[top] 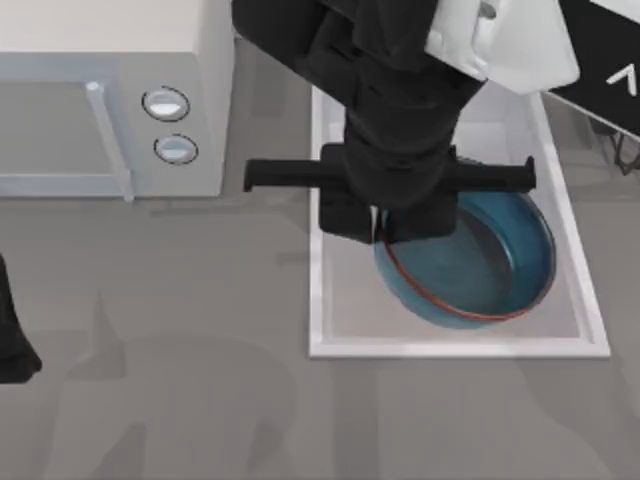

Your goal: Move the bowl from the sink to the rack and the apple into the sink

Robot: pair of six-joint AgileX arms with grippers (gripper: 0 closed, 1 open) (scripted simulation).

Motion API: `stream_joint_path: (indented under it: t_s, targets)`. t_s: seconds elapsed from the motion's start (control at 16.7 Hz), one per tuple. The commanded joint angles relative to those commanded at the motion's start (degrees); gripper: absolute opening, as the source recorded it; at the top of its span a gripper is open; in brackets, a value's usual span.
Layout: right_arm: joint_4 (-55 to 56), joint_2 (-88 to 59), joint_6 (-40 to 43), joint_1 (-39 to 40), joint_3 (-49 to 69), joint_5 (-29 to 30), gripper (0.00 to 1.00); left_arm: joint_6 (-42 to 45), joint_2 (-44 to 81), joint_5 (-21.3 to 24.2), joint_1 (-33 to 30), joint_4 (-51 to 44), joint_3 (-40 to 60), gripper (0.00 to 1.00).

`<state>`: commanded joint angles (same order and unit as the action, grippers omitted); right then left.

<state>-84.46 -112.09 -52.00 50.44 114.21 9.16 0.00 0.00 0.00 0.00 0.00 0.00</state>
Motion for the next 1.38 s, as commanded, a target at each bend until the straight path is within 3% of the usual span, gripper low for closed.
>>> stream_joint_path:
  t_s: [0.3,0.78,1.02,1.38]
  targets:
    - [-5.6,11.0,-4.9,5.9,-6.6,0.7,0.00,0.0,0.0,0.0,0.0,0.0,0.0,1.00]
    - [-3.7,12.4,-3.6,4.2,-7.7,-0.6,0.00,0.0,0.0,0.0,0.0,0.0,0.0,1.00]
    - [7.3,17.7,3.6,-5.7,-12.9,-6.4,0.00,0.0,0.0,0.0,0.0,0.0,0.0,1.00]
    - [39.0,28.2,22.0,-32.3,-24.5,-18.7,0.00,0.0,0.0,0.0,0.0,0.0,0.0,1.00]
